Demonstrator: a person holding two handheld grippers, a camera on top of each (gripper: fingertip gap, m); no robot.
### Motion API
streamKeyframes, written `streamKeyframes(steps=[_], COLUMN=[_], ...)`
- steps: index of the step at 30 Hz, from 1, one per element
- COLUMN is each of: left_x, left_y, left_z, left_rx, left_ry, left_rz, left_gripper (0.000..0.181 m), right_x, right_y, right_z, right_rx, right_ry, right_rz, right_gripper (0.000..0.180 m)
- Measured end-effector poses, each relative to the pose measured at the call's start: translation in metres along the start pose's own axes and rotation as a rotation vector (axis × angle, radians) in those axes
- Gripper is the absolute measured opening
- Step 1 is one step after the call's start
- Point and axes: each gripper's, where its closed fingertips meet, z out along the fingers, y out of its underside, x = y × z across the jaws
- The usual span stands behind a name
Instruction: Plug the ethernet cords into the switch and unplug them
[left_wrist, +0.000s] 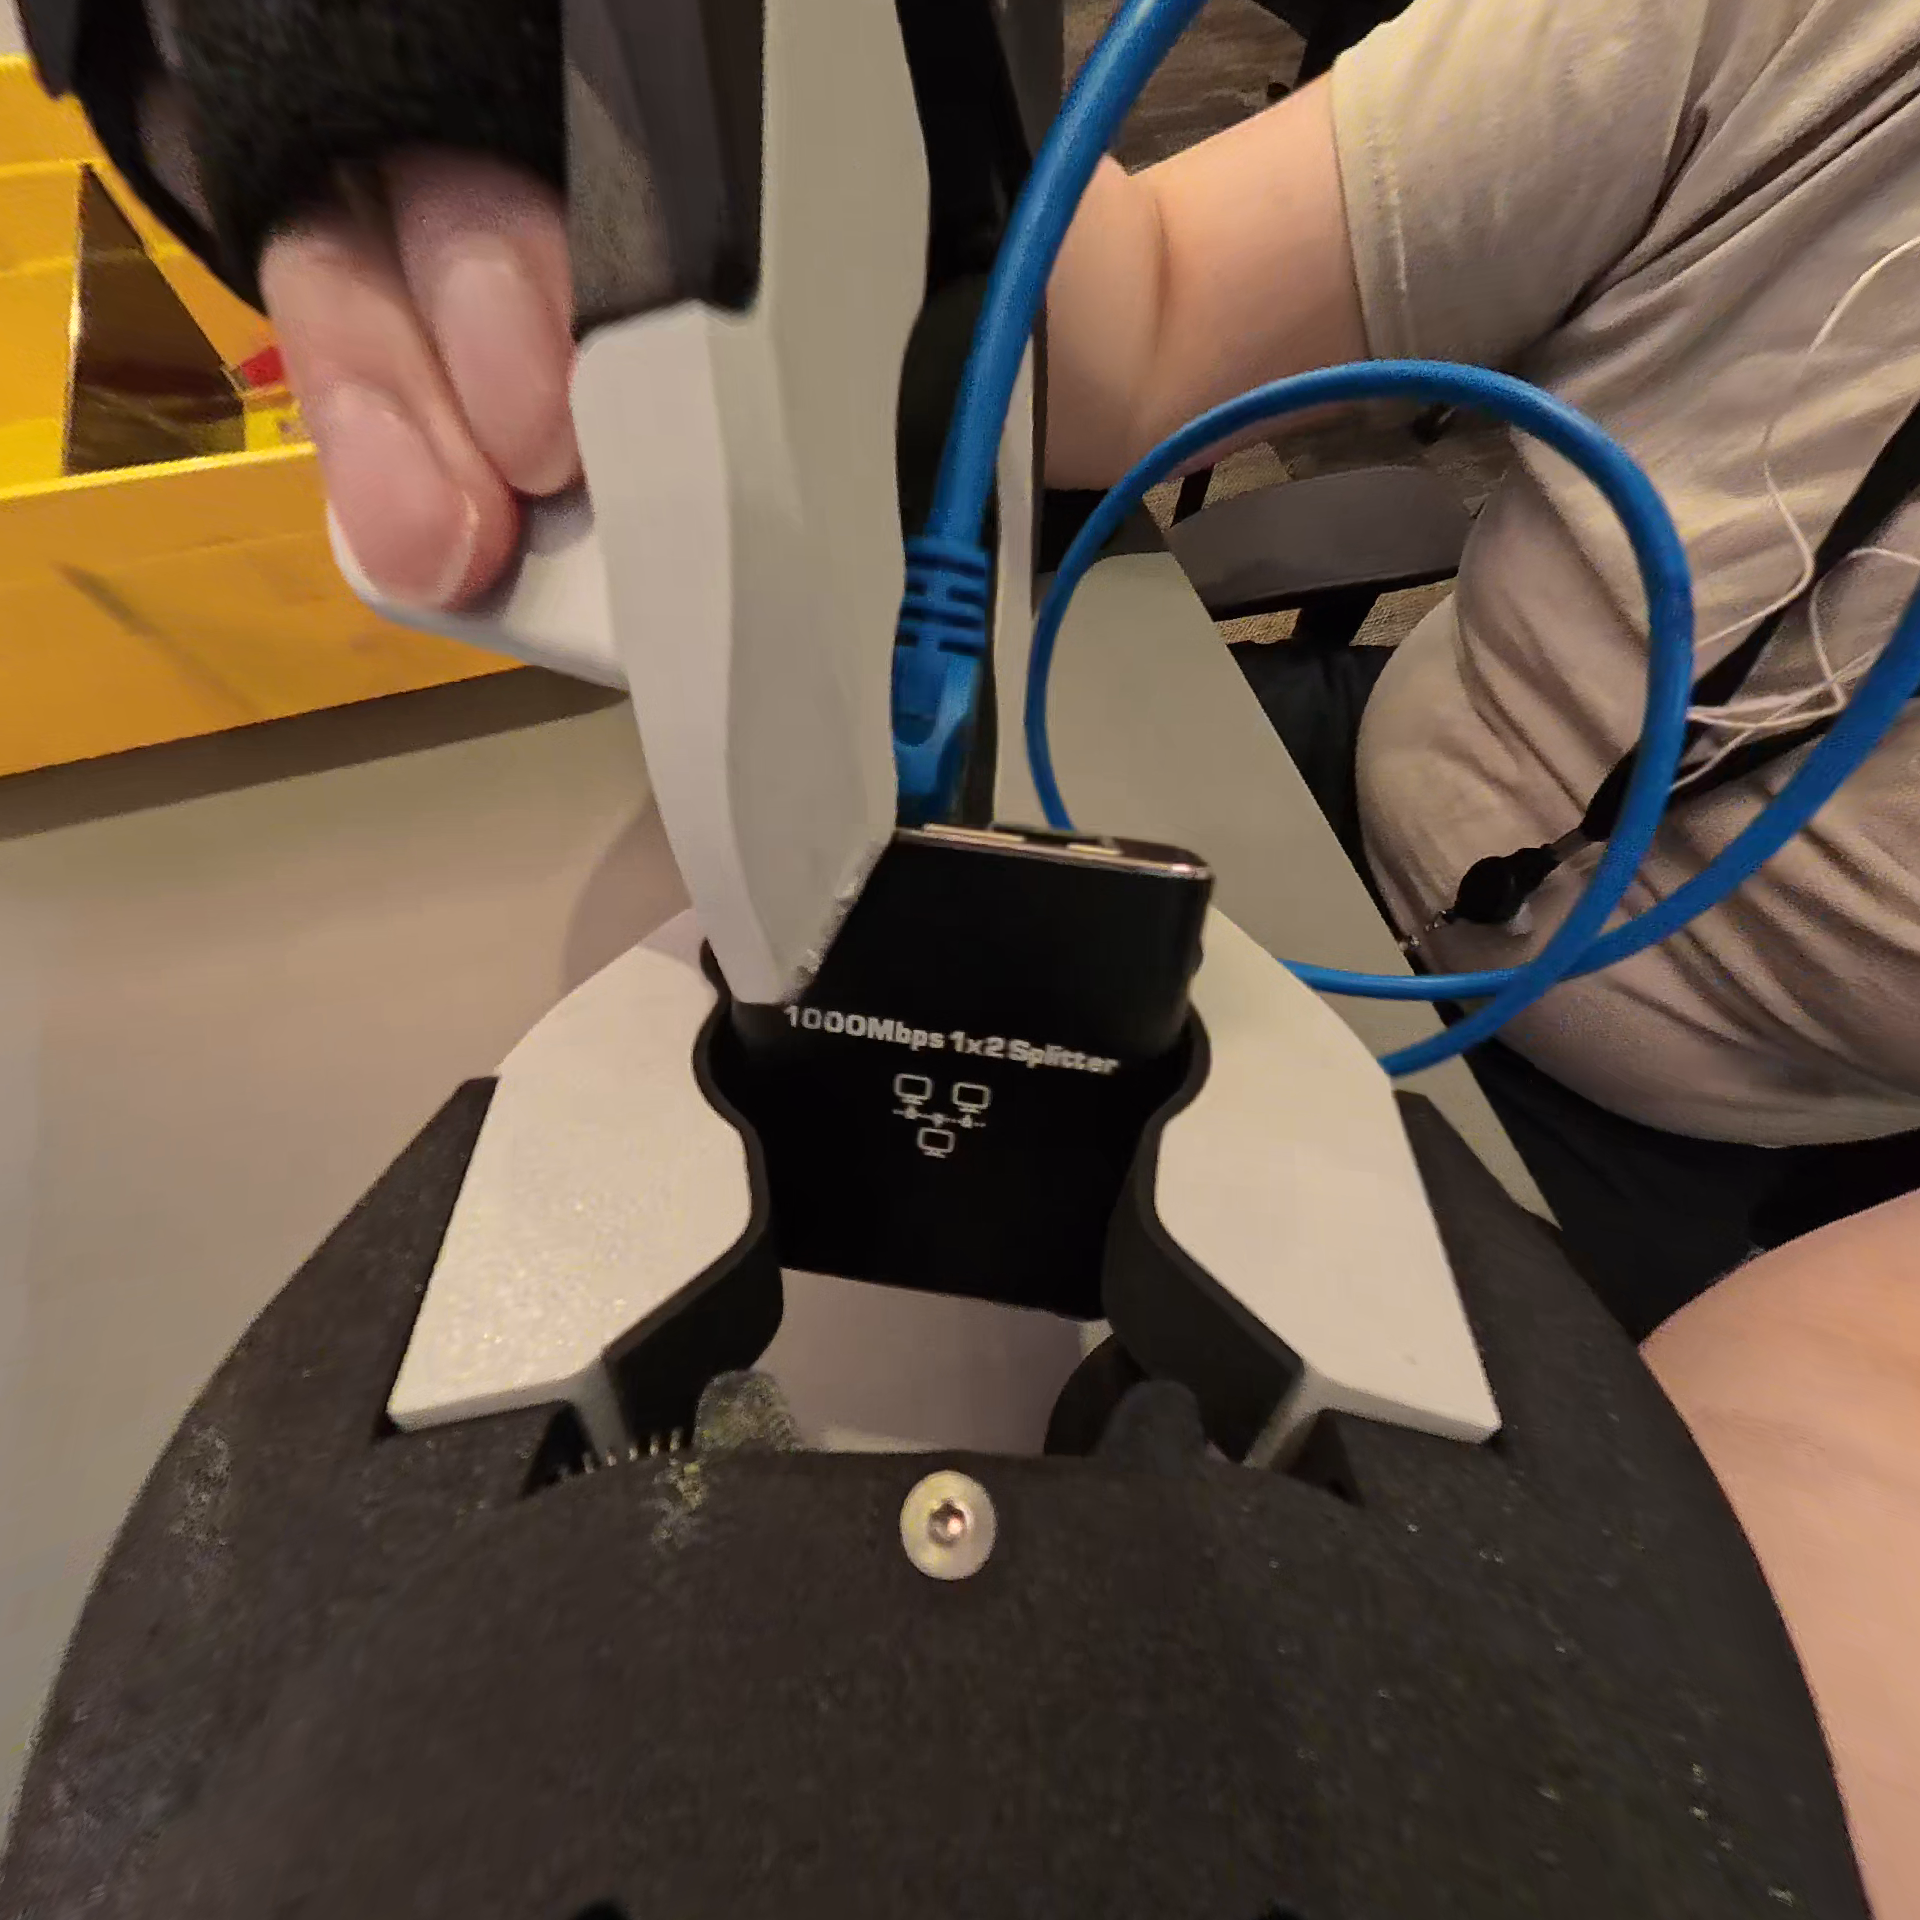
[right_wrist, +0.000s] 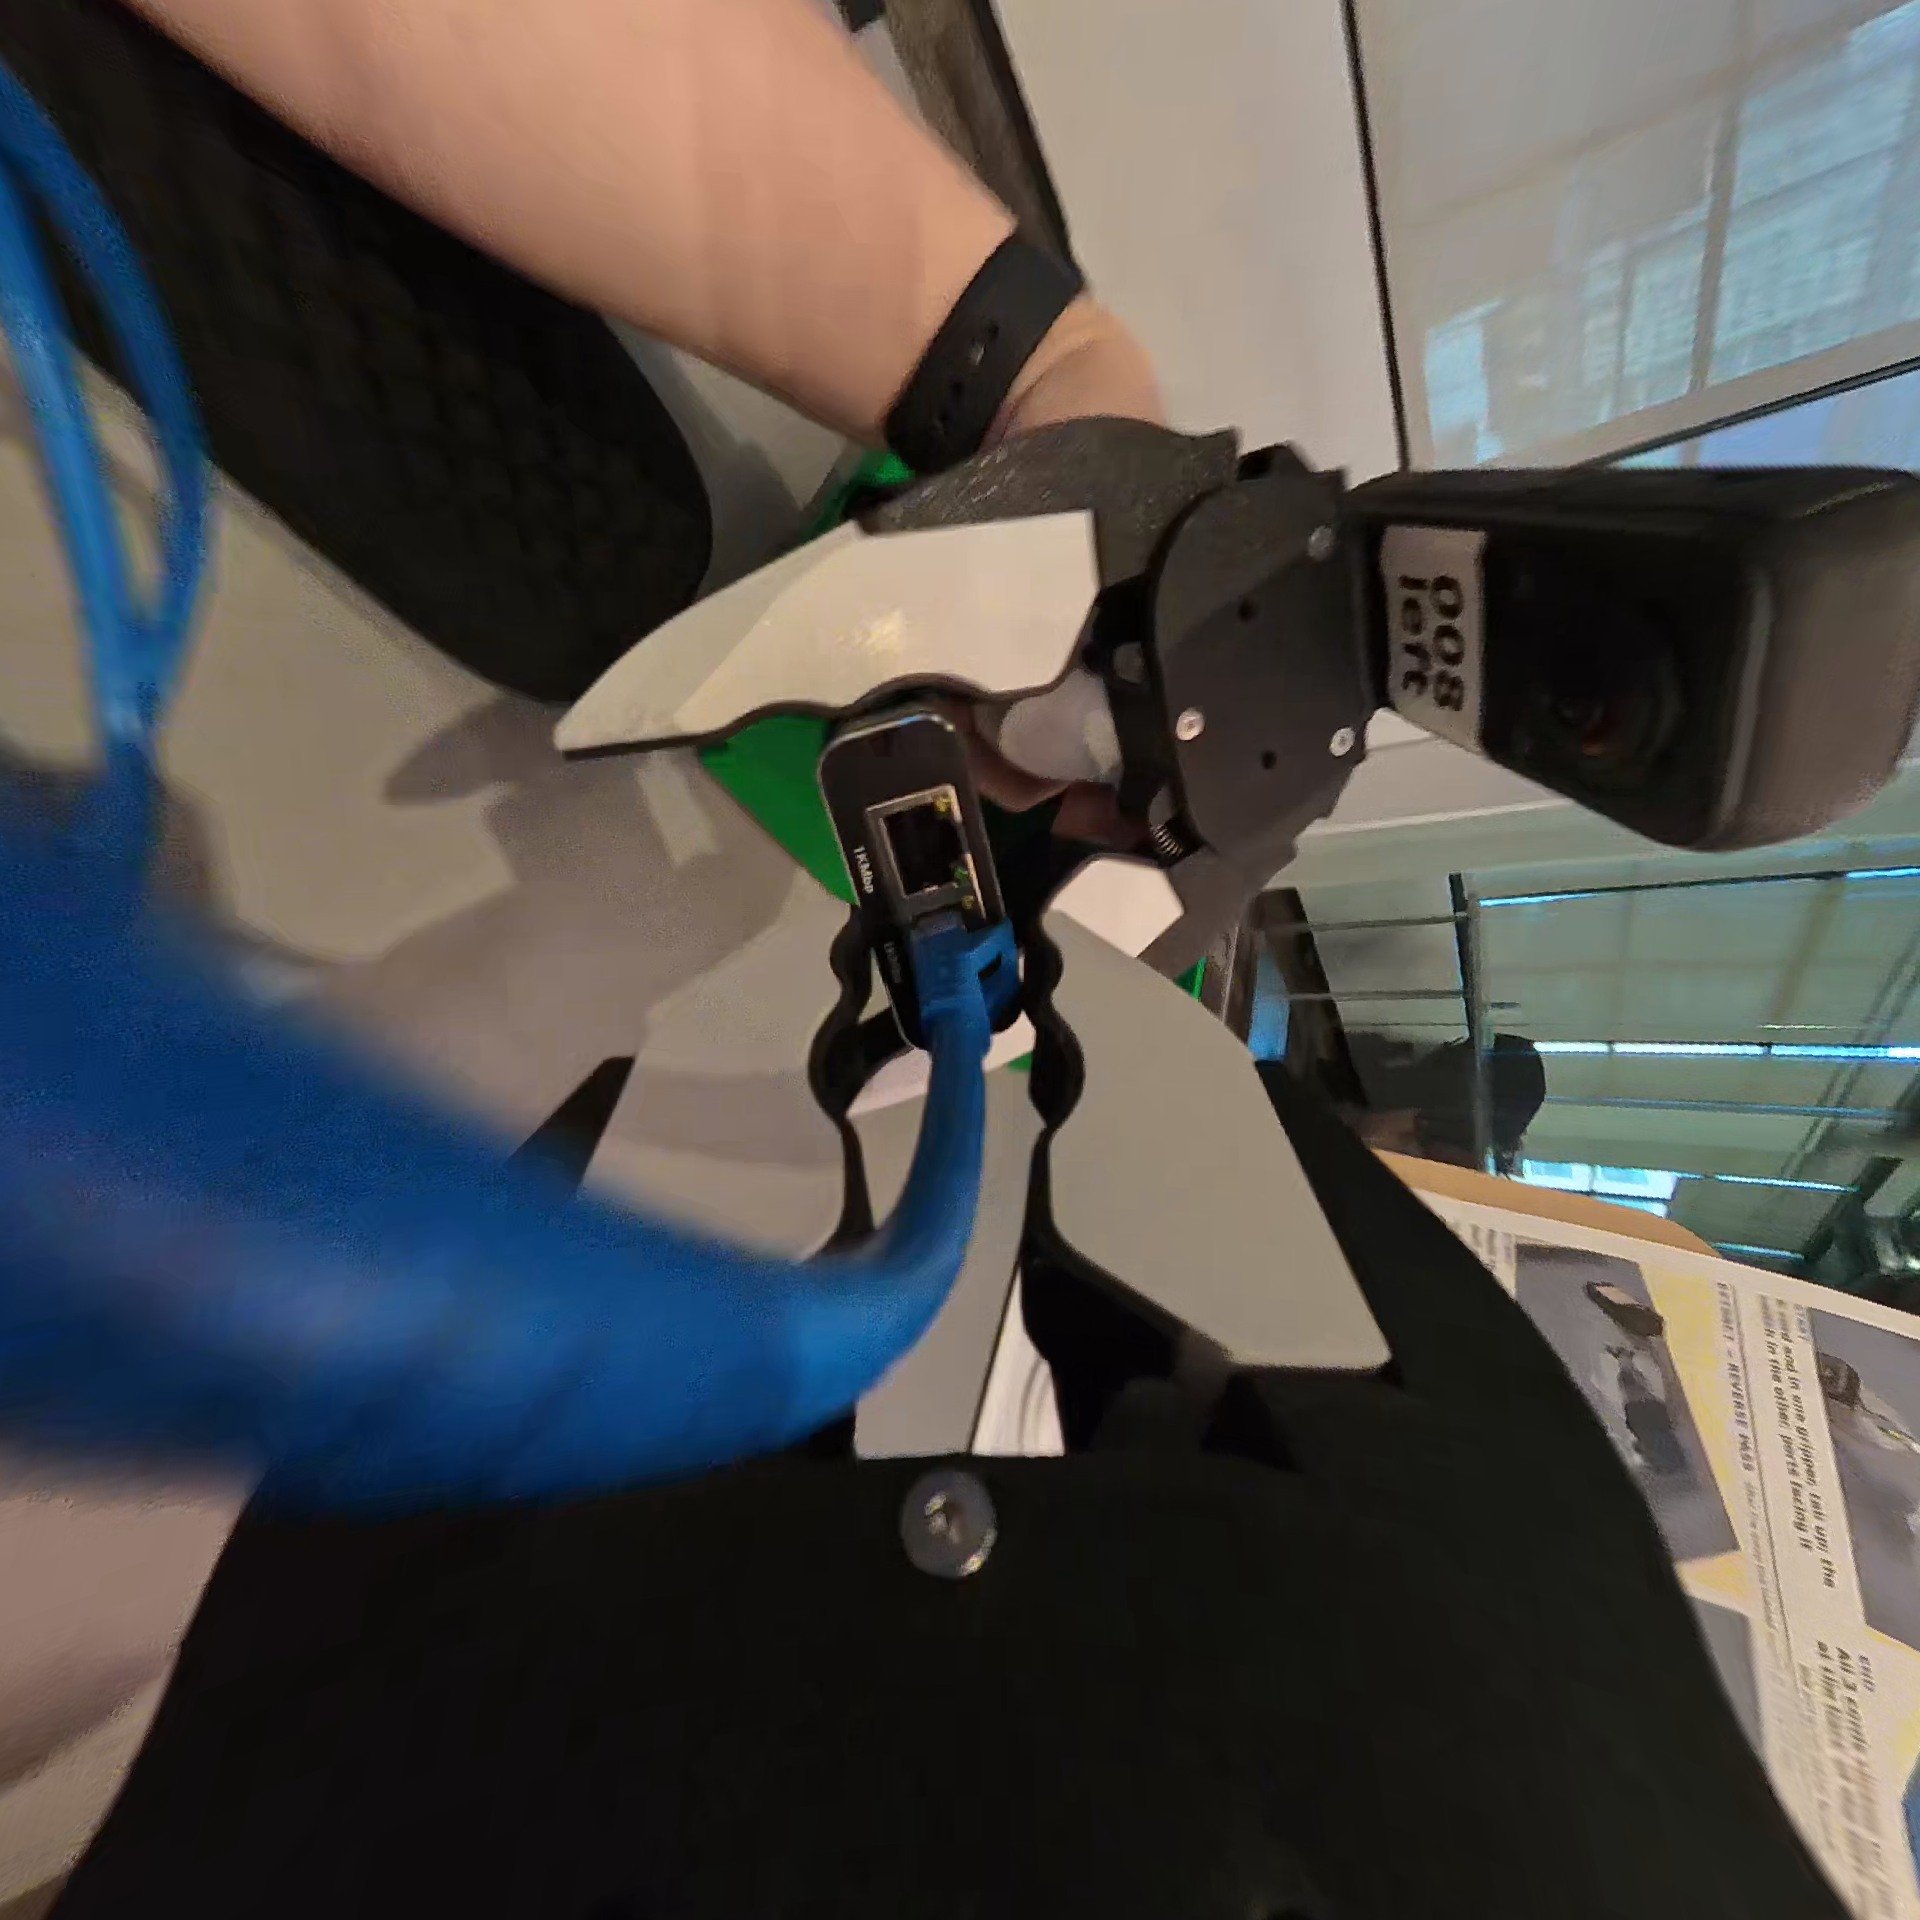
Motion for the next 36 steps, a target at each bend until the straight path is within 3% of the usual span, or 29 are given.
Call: streamKeyframes(steps=[1, 5, 9, 13, 16, 23, 31, 36], left_x=[-0.004, -0.029, -0.08, -0.123, -0.138, -0.151, -0.152, -0.144], left_y=[-0.002, -0.028, -0.037, -0.027, -0.017, -0.011, -0.013, -0.032], left_z=[-0.002, -0.023, -0.064, -0.108, -0.122, -0.116, -0.102, -0.077], left_rx=[0.016, 0.155, 0.176, 0.06, -0.083, -0.17, -0.117, -0.015], left_ry=[-0.025, -0.215, -0.672, -1.186, -1.423, -1.577, -1.506, -1.392], left_rz=[-0.01, -0.036, -0.029, -0.002, 0.05, 0.054, 0.042, 0.184], left_gripper=[0.078, 0.082, 0.088, 0.089, 0.085, 0.077, 0.079, 0.073], right_x=[0.0, 0.016, 0.04, 0.06, 0.065, 0.066, 0.062, 0.056], right_y=[0.005, 0.021, 0.053, 0.097, 0.122, 0.132, 0.131, 0.119], right_z=[0.001, -0.009, -0.039, -0.07, -0.087, -0.099, -0.088, -0.071], right_rx=[-0.033, -0.137, -0.257, -0.351, -0.393, -0.403, -0.404, -0.359], right_ry=[0.006, 0.108, 0.233, 0.378, 0.439, 0.474, 0.434, 0.382], right_rz=[-0.02, -0.071, -0.04, 0.014, 0.06, 0.093, 0.086, 0.107], right_gripper=[0.027, 0.025, 0.025, 0.025, 0.026, 0.026, 0.026, 0.026])
